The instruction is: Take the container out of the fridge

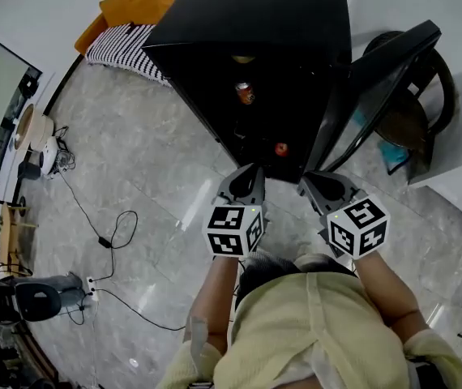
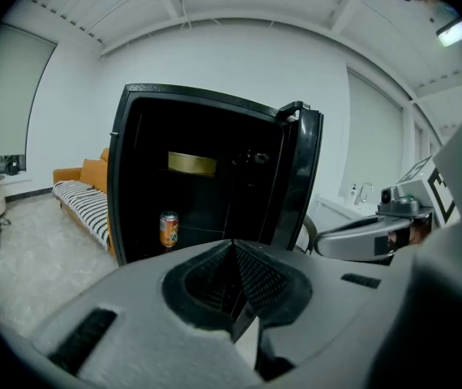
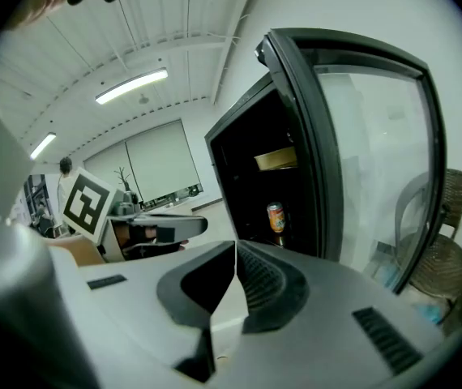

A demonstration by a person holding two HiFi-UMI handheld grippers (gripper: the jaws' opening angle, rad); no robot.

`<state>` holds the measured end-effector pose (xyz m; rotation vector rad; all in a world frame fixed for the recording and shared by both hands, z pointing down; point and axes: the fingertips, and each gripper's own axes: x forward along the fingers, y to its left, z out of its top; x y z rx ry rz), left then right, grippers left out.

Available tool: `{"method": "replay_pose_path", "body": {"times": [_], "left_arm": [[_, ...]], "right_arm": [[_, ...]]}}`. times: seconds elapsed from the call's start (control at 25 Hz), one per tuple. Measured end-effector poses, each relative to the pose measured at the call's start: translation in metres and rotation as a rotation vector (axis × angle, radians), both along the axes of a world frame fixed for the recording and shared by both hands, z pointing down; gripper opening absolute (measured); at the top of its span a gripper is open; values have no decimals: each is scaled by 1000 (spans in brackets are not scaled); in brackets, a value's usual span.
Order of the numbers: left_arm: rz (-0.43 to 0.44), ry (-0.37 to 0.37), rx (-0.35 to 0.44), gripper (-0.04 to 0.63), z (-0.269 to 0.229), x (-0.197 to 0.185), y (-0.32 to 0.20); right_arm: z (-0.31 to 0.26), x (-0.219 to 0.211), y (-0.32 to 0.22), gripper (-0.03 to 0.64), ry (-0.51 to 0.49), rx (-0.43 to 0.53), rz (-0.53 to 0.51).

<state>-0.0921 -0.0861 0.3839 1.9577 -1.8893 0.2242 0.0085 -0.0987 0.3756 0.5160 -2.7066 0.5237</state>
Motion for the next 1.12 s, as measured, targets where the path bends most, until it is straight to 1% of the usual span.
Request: {"method": "replay_pose_path", "body": {"times": [0.08,0.2,0.28,0.4,0.52,0.68,0.8,0.92,1.0,1.12], "left_arm": [[29,-47,9,24,-5,-2,-9],[69,-108,33,23,-15,-14,-15],[86,-109,32,24,-14,-27,-16],[111,-87,13,24,-9,-46,-17],[159,-88,9,24,-10,-58,-24],[208,-120,12,24,-11,-75,-34],[212,-148,22,25,-12,-86,-45],[205,-190,57,25,-17,-96,-55],[204,-236,95,25,-23,-101,-62],[237,-309,121,25,-27,-105,-77]], "right_arm": [[1,0,-9,29,-11,-16,55],[1,-12,-15,29,-32,-27,114],[2,-27,-13,29,-31,-27,128],[0,-49,-7,29,-28,-25,139],[-7,-68,-12,29,-31,-11,162],[-16,-90,-17,29,-43,11,191],[-18,-99,-20,29,-42,26,217],[-16,-103,-21,29,-31,39,243],[-13,-103,-22,29,-33,36,270],[-9,-104,-25,29,-34,32,307]]}}
